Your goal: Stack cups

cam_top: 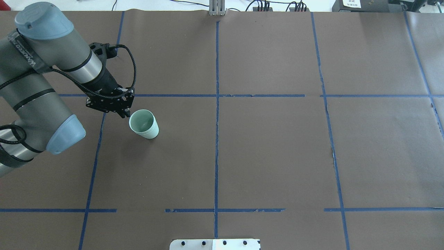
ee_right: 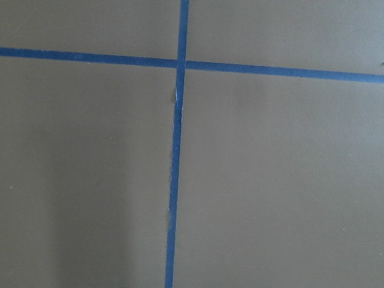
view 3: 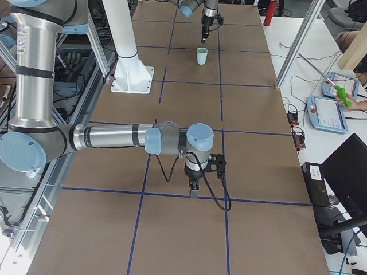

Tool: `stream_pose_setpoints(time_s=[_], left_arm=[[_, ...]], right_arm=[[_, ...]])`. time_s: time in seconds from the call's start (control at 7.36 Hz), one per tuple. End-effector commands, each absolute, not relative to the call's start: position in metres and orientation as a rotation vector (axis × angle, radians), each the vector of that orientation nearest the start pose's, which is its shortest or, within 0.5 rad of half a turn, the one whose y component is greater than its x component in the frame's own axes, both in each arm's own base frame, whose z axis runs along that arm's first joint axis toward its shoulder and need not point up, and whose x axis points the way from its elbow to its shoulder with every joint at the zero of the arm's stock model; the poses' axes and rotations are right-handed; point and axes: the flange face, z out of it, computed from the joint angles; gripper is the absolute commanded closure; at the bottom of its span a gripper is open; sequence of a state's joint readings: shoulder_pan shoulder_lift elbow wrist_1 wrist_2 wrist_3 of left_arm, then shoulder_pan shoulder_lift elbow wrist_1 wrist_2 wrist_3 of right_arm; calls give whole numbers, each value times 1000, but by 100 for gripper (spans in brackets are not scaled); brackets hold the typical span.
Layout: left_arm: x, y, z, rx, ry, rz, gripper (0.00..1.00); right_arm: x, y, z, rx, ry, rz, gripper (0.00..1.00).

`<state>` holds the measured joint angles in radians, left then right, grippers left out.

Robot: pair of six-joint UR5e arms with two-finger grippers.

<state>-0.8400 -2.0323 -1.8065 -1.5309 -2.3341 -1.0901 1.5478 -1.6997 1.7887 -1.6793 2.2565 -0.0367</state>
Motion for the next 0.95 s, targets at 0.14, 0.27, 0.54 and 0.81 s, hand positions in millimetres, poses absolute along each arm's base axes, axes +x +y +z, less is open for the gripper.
stream_pose_setpoints(time_s=[0.14, 0.27, 0.54, 0.81], left_arm=[[352, -493, 279, -158, 958, -69, 0], [338, -500, 276, -138, 962, -89, 0], [288, -520, 279, -66, 962, -138, 0], [209, -542, 314, 40, 930, -114, 0]], right_arm=[[60, -436, 628, -14, -686, -51, 0], [60, -436, 628, -13, -686, -51, 0], [60, -436, 628, -14, -686, -51, 0], [60, -436, 628, -14, -686, -51, 0]])
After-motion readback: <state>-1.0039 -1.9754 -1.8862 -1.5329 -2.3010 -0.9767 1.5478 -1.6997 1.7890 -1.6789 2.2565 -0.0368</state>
